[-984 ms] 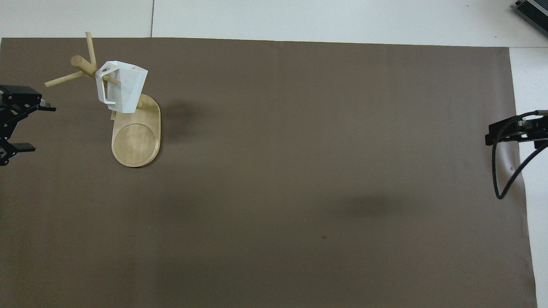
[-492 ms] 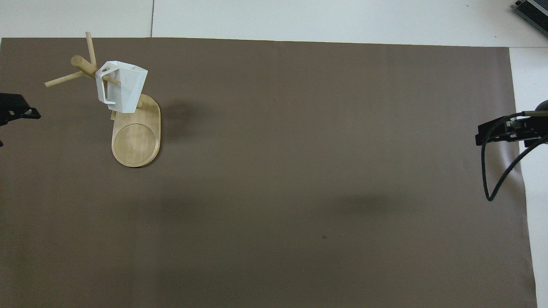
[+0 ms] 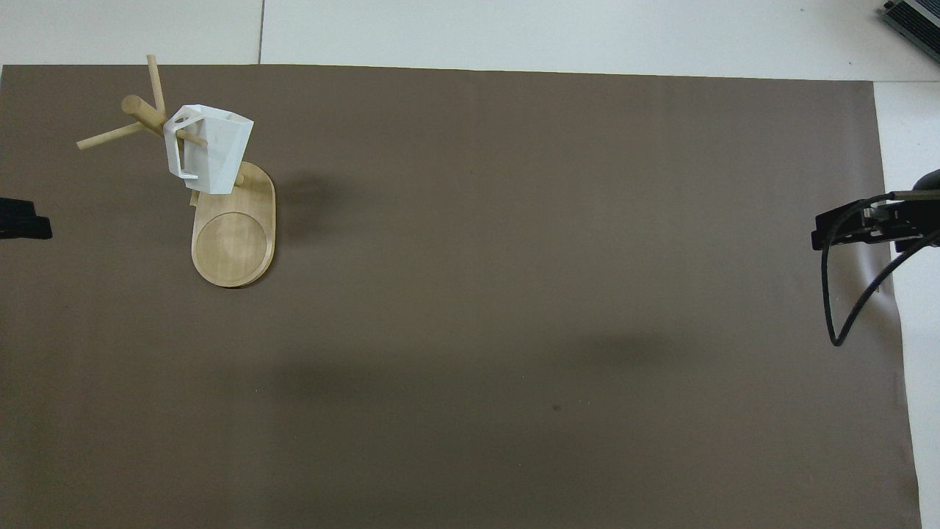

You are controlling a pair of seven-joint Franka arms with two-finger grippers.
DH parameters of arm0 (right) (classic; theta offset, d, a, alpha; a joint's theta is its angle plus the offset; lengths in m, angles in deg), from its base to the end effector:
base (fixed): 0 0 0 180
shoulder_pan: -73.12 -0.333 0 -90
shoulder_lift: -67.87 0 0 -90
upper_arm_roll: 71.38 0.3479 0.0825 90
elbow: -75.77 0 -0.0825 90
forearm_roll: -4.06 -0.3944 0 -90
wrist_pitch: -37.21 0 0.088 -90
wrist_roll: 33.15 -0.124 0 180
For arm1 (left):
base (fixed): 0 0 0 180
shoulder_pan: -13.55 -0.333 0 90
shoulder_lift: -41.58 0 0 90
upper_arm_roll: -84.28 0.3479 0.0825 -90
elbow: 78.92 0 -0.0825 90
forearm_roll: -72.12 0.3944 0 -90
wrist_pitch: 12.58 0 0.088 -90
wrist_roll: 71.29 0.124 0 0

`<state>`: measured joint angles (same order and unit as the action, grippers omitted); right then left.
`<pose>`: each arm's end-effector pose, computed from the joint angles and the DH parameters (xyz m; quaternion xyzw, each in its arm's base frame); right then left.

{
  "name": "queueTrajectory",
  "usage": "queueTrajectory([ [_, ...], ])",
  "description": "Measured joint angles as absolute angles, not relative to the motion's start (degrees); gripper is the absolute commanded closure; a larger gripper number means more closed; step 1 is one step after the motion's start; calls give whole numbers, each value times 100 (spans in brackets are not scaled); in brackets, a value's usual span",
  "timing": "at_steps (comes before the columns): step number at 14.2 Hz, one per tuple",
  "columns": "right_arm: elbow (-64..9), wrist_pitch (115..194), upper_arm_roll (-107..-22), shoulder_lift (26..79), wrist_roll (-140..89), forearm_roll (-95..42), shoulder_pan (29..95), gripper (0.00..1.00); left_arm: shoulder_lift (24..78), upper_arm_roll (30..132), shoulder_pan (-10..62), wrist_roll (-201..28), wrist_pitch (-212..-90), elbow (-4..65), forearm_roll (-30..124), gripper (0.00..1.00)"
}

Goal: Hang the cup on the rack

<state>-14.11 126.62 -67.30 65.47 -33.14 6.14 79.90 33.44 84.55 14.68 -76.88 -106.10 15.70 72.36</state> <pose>0.5751 -0.0325 0.6158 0.9993 -0.0232 -0.0254 0.0161 0.5235 -0.0072 0.6834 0.9973 0.0412 0.0614 0.0017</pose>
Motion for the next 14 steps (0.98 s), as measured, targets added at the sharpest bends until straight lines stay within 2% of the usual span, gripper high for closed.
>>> queueTrajectory([
  [4, -1411, 12662, -6742, 6547, -3314, 614, 8000, 0, 3489, 8207, 1403, -7433, -10072, 1070, 7268, 0],
  [10, -1411, 12662, -6738, 6547, -3314, 614, 7998, 0, 3452, 8214, 1404, -7247, -10143, 1457, 7268, 0],
  [14, -1411, 12662, -6737, 6547, -3314, 614, 7996, 0, 3513, 8210, 1411, -7218, -10134, 1424, 7268, 0],
])
